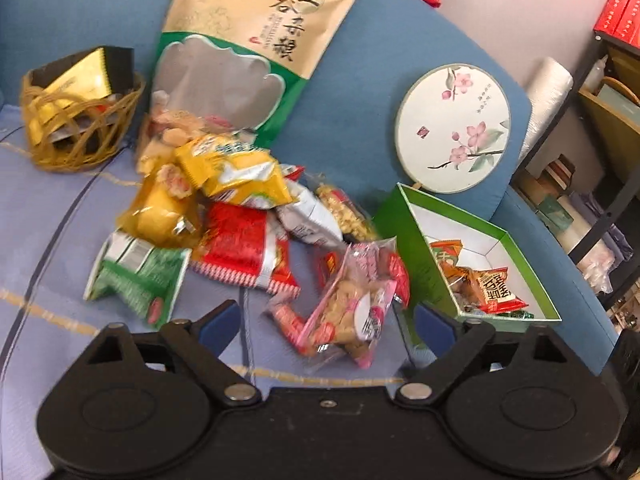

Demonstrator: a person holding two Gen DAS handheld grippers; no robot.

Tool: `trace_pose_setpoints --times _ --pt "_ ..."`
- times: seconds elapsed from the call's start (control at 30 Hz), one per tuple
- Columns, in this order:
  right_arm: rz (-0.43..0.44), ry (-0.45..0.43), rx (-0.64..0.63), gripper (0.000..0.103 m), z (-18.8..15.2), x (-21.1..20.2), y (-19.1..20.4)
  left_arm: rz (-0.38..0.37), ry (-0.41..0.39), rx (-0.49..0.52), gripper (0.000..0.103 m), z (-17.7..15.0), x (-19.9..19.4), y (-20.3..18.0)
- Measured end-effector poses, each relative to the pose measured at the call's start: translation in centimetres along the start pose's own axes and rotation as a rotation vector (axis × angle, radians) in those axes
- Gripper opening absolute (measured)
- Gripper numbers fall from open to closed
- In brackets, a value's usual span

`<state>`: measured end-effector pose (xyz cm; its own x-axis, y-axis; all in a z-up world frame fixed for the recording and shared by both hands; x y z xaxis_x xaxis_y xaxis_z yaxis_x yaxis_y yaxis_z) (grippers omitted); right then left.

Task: Organize snacks
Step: 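Grasp the pink-printed clear packet with the left tool, then release the pink-printed packet into the green box with the left tool while the right tool drops a pink candy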

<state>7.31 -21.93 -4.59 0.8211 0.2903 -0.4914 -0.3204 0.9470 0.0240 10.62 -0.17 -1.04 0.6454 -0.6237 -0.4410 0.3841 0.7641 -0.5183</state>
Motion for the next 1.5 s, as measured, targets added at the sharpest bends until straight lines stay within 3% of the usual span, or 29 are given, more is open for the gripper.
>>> trace_pose_setpoints --times 0.23,0.3,0.33,0.4,0.6,0.63,0.67,0.7,0.73,0.83,1.13,1.5 --pt "-0.004 0.066 0.018 0.103 -1.1 1.5 0.1 -0.023 0.044 0.051 0.103 1.3 5.1 -0.5" --pt "-0.014 0.079 0.039 0.103 -1.0 2.3 -0.3 -0.035 0.073 0.049 0.079 1.1 6.0 -0.5" --pt "-0.012 0.083 0.046 0.103 -0.9 2.8 -0.4 -0.040 0.086 0.054 0.074 0.9 6.2 -0.6" --pt "-0.014 0.085 0.057 0.103 -0.3 4.0 -0.6 -0.044 0.105 0.059 0.049 0.6 6.5 -0.6" --pt "0.009 0.101 0.112 0.102 -0.3 4.7 -1.0 -0.044 0.135 0.033 0.047 0.1 6.5 0.2" --pt "0.015 0.101 0.125 0.097 -0.3 4.8 -1.1 -0.043 0.142 0.025 0.042 0.1 6.6 0.2" --pt "0.013 0.110 0.136 0.085 -0.3 4.9 -1.2 -0.049 0.157 0.017 0.023 0.0 6.8 0.3" --pt "0.023 0.113 0.150 0.067 -0.2 4.9 -1.4 -0.048 0.165 0.015 0.026 0.0 6.9 0.2" --pt "0.037 0.113 0.166 0.056 -0.1 4.7 -1.6 -0.049 0.160 0.018 0.026 0.1 6.9 0.0" --pt "0.019 0.095 0.122 0.050 0.5 3.5 -0.9 -0.057 0.156 0.049 0.025 0.4 6.2 -1.2" --pt "-0.040 -0.127 0.139 0.048 2.5 -1.8 -2.0 -0.146 0.046 0.163 0.025 3.1 3.2 -6.6" --pt "-0.230 -0.228 0.277 0.048 2.4 -4.9 -8.3 -0.299 0.075 0.241 0.025 4.7 9.5 -12.6"
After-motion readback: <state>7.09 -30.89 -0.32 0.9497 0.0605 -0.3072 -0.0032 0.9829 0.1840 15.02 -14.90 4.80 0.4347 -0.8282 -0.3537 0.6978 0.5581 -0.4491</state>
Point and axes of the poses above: each gripper's, at about its wrist camera, not at the fingertips, and x roughly the way its jaws point, y to its left, z to its top, the point moved 1 cm from there along x, roughly the way its jaws point, and after that the axes turned 9 degrees about -z, right-handed, at the moved point
